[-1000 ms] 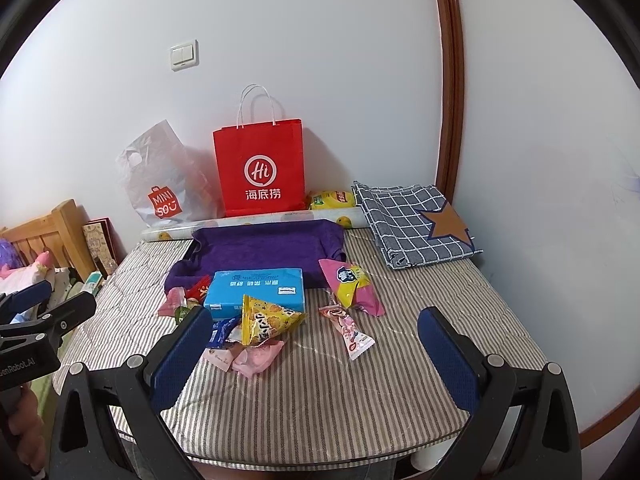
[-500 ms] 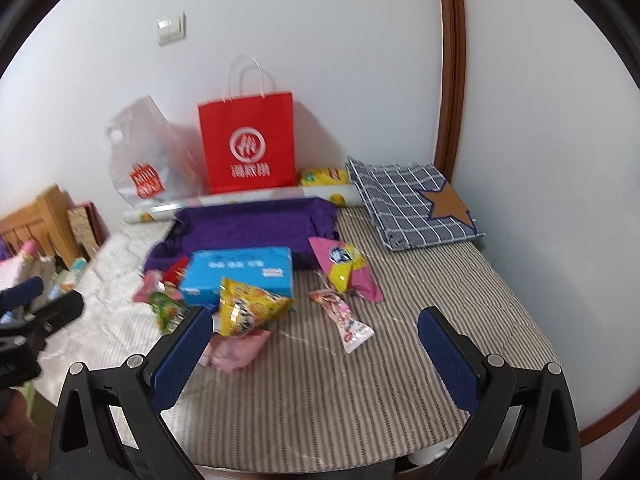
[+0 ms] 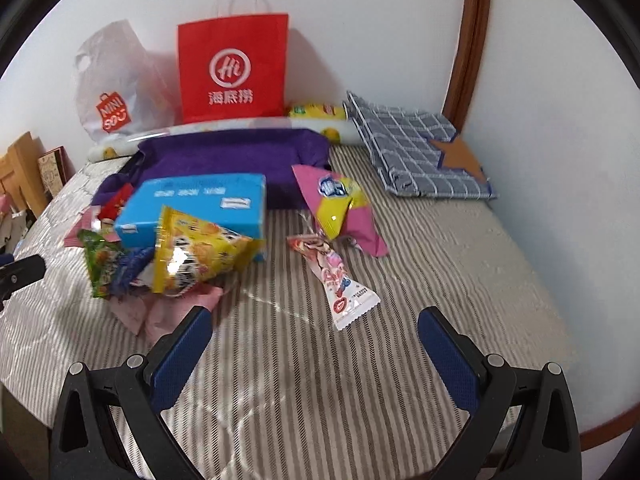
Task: Organize snacks
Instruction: 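Grasp the pink wrapped cake with the left tool while the right tool grasps the Lotso candy bar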
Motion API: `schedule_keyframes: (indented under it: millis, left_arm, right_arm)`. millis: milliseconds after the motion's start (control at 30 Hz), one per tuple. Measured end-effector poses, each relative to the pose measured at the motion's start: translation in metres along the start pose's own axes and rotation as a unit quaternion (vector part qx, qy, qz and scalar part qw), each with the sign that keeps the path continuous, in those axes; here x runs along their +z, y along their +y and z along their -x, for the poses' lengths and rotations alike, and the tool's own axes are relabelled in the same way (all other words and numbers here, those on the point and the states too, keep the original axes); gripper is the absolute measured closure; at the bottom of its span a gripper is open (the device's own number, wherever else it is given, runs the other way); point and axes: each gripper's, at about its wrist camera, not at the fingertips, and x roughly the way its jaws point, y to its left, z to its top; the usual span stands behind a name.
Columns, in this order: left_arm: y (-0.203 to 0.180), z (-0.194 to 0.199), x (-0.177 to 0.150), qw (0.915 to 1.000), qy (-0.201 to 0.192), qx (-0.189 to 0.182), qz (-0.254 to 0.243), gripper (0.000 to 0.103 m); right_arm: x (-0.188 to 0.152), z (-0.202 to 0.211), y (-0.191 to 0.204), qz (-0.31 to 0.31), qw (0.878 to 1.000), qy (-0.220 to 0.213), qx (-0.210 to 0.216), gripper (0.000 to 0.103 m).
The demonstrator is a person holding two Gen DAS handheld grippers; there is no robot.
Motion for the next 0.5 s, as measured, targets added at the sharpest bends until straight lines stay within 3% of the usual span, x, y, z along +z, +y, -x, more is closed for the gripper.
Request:
schedule_keyframes:
  millis: [100,300,500]
  left_arm:
    - [0.007,-0.013,-0.001,1.0,0.006,0.0,-0.008,0.003]
    - [0.017,-0.03,-0.001,0.9998,0.018,-0.005,-0.003,0.006]
    - [0.025,-0.036,0.003,0.9998,0.013,-0.016,0.0,0.021]
  right_arm:
    - [0.003,-0.013,-0.01,-0.013,1.0,0.004,-0.003,0.0]
    - [0.012,-0.037,-0.038,-0.068,0.997,0.005,0.047,0.001]
    - [0.023,-0.07,-0.041,-0.054,0.997,0.029,0.044,0.011]
